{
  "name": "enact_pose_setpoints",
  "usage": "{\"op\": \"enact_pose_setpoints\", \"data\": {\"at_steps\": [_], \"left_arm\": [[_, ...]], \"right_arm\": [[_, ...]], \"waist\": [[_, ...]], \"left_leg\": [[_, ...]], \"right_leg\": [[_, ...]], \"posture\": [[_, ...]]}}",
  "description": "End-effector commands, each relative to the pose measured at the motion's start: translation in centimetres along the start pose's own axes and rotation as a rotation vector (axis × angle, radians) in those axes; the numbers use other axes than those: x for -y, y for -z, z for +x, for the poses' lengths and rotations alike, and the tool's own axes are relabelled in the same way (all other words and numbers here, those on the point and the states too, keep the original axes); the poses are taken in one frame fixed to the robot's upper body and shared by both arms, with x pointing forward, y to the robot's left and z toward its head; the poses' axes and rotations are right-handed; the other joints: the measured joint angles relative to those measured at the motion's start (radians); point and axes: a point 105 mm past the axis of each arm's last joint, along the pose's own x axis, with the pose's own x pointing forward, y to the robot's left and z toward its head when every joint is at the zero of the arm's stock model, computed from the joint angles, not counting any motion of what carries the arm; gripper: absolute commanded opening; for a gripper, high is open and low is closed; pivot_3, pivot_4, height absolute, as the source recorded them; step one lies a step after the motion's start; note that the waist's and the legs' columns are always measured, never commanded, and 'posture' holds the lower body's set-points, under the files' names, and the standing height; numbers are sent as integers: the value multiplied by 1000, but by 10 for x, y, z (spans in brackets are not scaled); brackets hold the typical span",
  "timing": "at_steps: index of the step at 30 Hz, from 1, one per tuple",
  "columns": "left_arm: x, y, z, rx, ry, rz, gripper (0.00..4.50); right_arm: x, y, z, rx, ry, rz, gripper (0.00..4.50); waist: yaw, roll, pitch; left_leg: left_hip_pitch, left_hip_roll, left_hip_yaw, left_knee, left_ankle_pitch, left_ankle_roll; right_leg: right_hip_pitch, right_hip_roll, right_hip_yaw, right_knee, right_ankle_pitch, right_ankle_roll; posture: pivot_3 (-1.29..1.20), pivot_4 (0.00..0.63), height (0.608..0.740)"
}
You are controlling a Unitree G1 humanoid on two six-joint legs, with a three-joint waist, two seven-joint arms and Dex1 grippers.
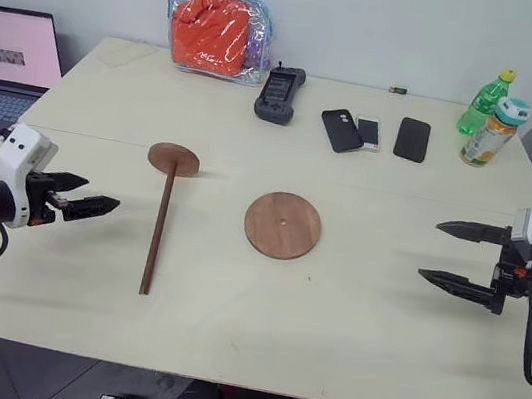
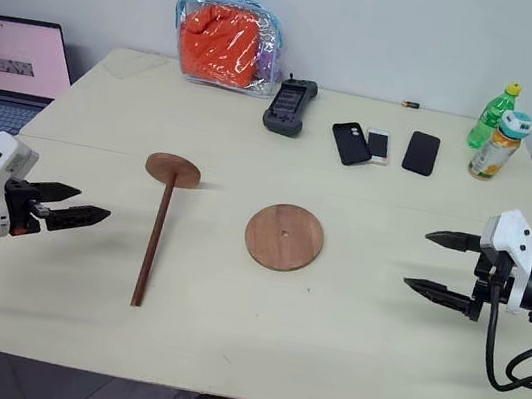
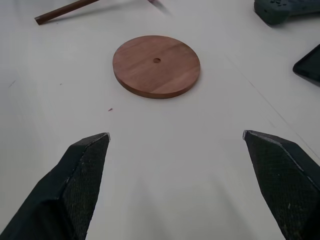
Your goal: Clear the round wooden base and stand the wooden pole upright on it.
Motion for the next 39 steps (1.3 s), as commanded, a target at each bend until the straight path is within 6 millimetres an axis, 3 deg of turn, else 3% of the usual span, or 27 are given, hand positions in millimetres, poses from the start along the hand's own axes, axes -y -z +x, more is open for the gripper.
{"op": "enact_pose_setpoints", "data": {"at_steps": [1,11,18,22,26,39], "left_arm": [[3,-22,-1,83,10,45,4479],[3,-28,9,47,-4,106,4479],[-2,-36,15,37,-40,87,4479],[12,-42,25,-7,-1,-28,4479],[13,-47,32,-24,-24,-157,4479],[26,-50,71,-181,-75,-129,4479]], "right_arm": [[-1,-12,-6,24,18,-41,4500],[-5,-8,-9,23,47,-24,4500],[-7,-15,-3,42,41,-56,4500],[-25,-35,14,120,-55,-68,4500],[-36,-46,28,156,-112,-68,4500],[-65,-57,58,224,-254,-88,4500]], "waist": [[0,0,0],[-2,0,0],[-3,0,0],[-4,0,1],[-3,-2,1],[-2,-4,2]], "left_leg": [[0,0,0,0,0,0],[0,0,0,0,0,0],[0,0,0,0,0,0],[0,0,0,0,0,0],[0,-1,0,1,0,0],[-3,-1,-2,2,0,0]], "right_leg": [[0,0,0,0,0,0],[0,1,0,0,0,0],[0,1,-1,1,0,0],[0,2,-1,1,0,0],[0,2,-1,1,0,0],[-2,2,-2,1,0,0]], "posture": [[0,150,740],[0,150,740],[0,150,740],[0,150,740],[0,150,740],[0,150,740]]}}
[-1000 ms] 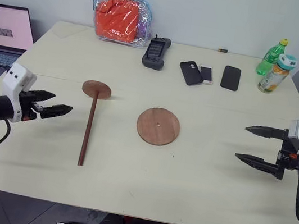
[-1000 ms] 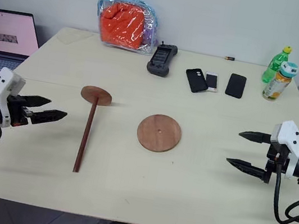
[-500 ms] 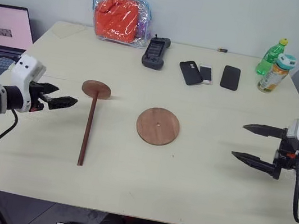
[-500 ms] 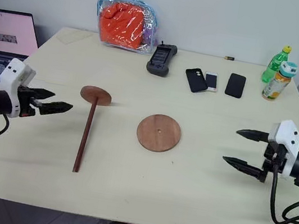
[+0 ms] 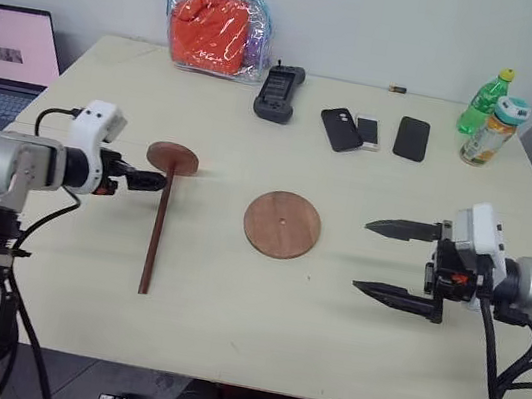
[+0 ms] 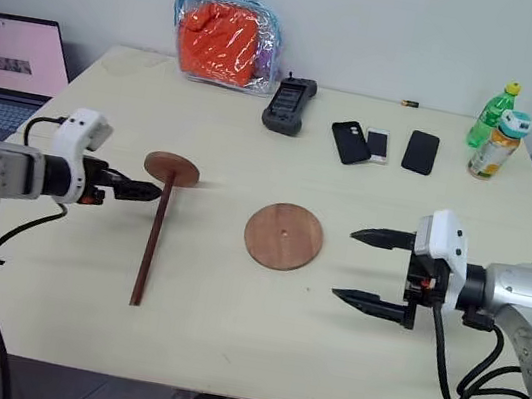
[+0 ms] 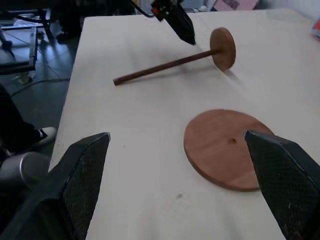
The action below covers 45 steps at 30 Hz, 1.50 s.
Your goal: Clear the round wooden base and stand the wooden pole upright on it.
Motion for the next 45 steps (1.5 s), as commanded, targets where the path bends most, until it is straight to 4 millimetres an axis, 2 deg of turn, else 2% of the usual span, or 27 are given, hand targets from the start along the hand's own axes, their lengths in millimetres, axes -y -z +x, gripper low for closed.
{"op": "enact_pose_setpoints", "data": {"at_steps": [1,10,17,26,30,45], "left_arm": [[-2,-11,1,12,-56,13,4479],[3,-19,24,9,-140,-50,4479],[3,-18,32,-3,-181,-135,4479],[8,-15,41,-21,-182,-196,4479],[14,-16,47,-19,-168,-177,3767],[16,-16,50,-20,-169,-189,447]], "right_arm": [[-4,-7,4,15,-22,-37,4500],[-5,-8,6,17,-49,-37,4500],[-1,-18,6,33,-73,-59,4500],[4,-20,5,26,-72,-75,4500],[4,-21,5,23,-76,-76,4500],[8,-21,2,2,-67,-98,4500]], "waist": [[-1,0,0],[-1,0,0],[-1,0,0],[-1,0,0],[0,0,0],[-1,0,0]], "left_leg": [[-1,0,0,0,0,0],[-14,0,-2,11,2,-3],[-14,0,-3,12,2,-3],[-14,-1,-2,12,2,-3],[-14,-1,-2,12,2,-4],[-14,-1,-2,12,2,-4]], "right_leg": [[-1,0,0,0,0,0],[-10,-1,-1,4,0,0],[-10,-1,-1,6,0,0],[-10,-2,-1,6,0,0],[-10,-2,-1,7,0,0],[-11,-2,-1,7,0,0]], "posture": [[0,150,740],[0,150,740],[0,150,740],[0,150,740],[0,150,740],[0,150,740]]}}
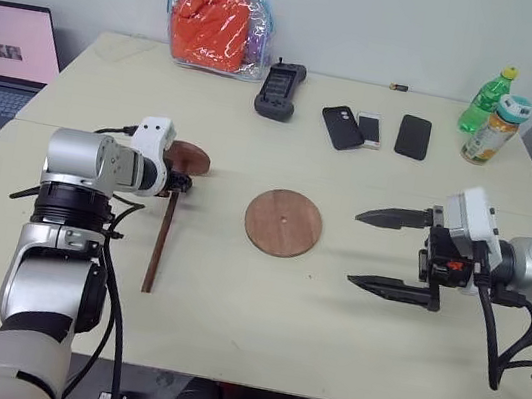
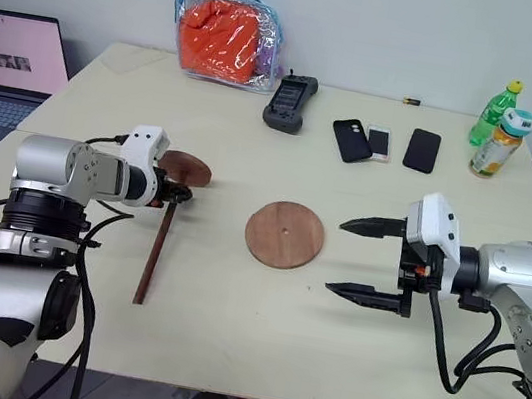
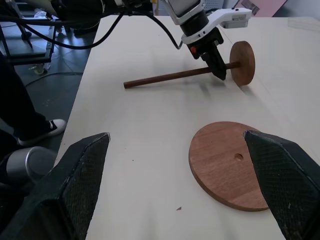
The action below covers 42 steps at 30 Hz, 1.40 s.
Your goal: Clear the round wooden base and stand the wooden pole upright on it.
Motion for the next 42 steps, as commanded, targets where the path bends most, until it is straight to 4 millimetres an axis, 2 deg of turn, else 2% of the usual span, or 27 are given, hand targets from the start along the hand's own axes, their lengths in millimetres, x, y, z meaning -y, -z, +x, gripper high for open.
{"op": "enact_pose_setpoints", "data": {"at_steps": [1,6,12,16,20,22,25,28,31,38,42], "left_arm": [[1,-12,-7,52,1,11,288],[5,-19,-12,111,14,84,262],[24,-50,-32,348,91,276,262],[48,-73,-55,565,214,329,262],[71,-85,-73,715,302,378,262],[80,-87,-79,770,335,411,262],[93,-91,-88,844,420,361,262],[122,-97,-105,987,561,360,262],[142,-98,-114,1069,648,357,262],[174,-91,-115,1136,792,344,262],[191,-82,-113,1172,833,444,262]], "right_arm": [[0,-8,-1,11,-5,-43,4500],[0,-8,-1,10,-5,-40,4500],[-1,-7,-4,2,6,-37,4500],[-1,-6,-10,-13,34,-32,4500],[2,-7,-17,-17,88,-35,4500],[4,-8,-20,-14,113,-40,4500],[4,-9,-23,-18,149,-45,4500],[6,-10,-29,-33,248,-80,4500],[6,-9,-31,-37,322,-90,4500],[-2,1,-23,-36,474,-78,4500],[-6,6,-12,-37,528,-44,4500]], "waist": [[0,0,0],[0,0,0],[1,0,0],[4,0,0],[5,0,0],[5,0,0],[4,0,0],[6,0,0],[10,-1,0],[14,-1,0],[13,-1,0]], "left_leg": [[0,0,0,0,0,0],[0,0,0,0,0,0],[0,0,0,0,0,0],[0,0,0,0,0,0],[0,0,1,1,0,0],[0,0,1,1,0,0],[0,0,1,1,0,0],[-1,0,1,1,0,0],[-1,0,1,1,0,0],[0,0,2,1,0,0],[0,-1,2,1,0,0]], "right_leg": [[0,0,0,0,0,0],[0,0,0,0,0,0],[0,0,0,0,0,0],[0,-1,0,0,0,0],[0,-1,1,0,0,0],[0,-1,1,0,0,0],[0,-1,1,0,0,0],[0,-1,1,0,0,0],[1,-1,1,0,0,0],[1,0,1,0,0,0],[1,2,2,1,0,0]], "posture": [[0,150,740],[0,150,740],[0,150,740],[0,150,740],[0,150,740],[0,150,740],[0,150,740],[0,150,740],[0,150,740],[0,150,740],[0,150,740]]}}
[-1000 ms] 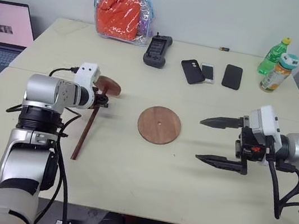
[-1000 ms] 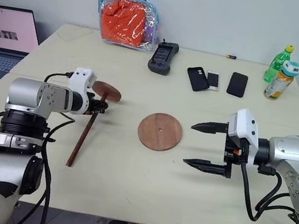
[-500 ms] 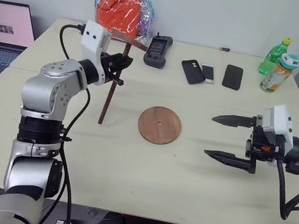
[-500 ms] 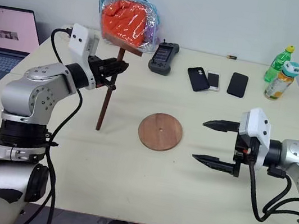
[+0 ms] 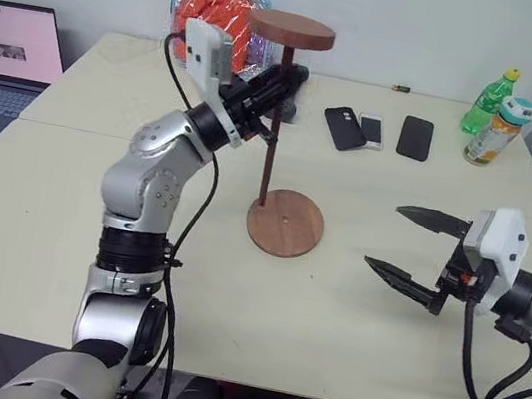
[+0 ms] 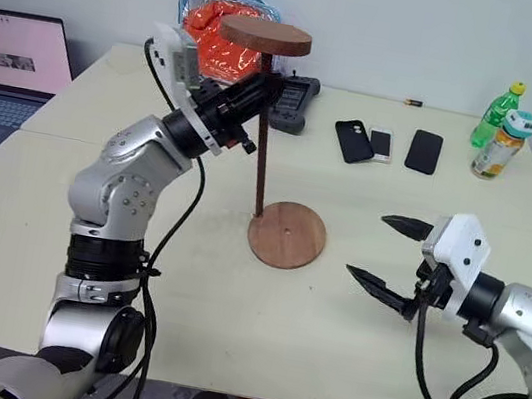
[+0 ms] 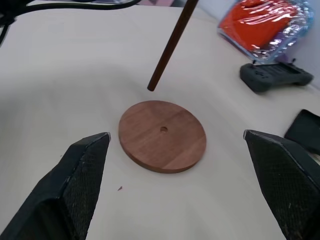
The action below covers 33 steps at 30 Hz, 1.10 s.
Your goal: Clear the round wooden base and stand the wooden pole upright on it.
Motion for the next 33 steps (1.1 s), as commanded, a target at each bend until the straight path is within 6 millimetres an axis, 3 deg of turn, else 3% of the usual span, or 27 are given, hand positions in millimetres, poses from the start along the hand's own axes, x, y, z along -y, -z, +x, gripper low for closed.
{"op": "enact_pose_setpoints", "data": {"at_steps": [1,4,9,21,33], "left_arm": [[17,-6,6,72,70,65,262],[19,4,5,79,63,17,262],[12,17,4,85,23,27,262],[14,43,12,131,-40,-8,262],[5,51,8,119,-57,9,262]], "right_arm": [[-11,-4,6,2,39,-10,4500],[-29,1,10,-32,-26,34,4500],[-25,21,13,-162,24,54,4500],[-24,20,24,-197,-9,61,4500],[-26,19,25,-194,-4,71,4500]], "waist": [[0,0,0],[0,0,0],[0,0,0],[11,0,0],[10,0,0]], "left_leg": [[0,0,0,0,0,0],[0,0,0,0,0,0],[0,-1,0,0,0,0],[0,-3,0,0,0,1],[0,-3,0,0,-2,4]], "right_leg": [[0,1,0,0,0,0],[0,1,0,0,0,0],[0,2,0,0,0,0],[0,2,0,0,0,0],[0,2,0,0,0,0]], "posture": [[0,150,740],[0,150,740],[0,150,740],[0,150,740],[0,150,740]]}}
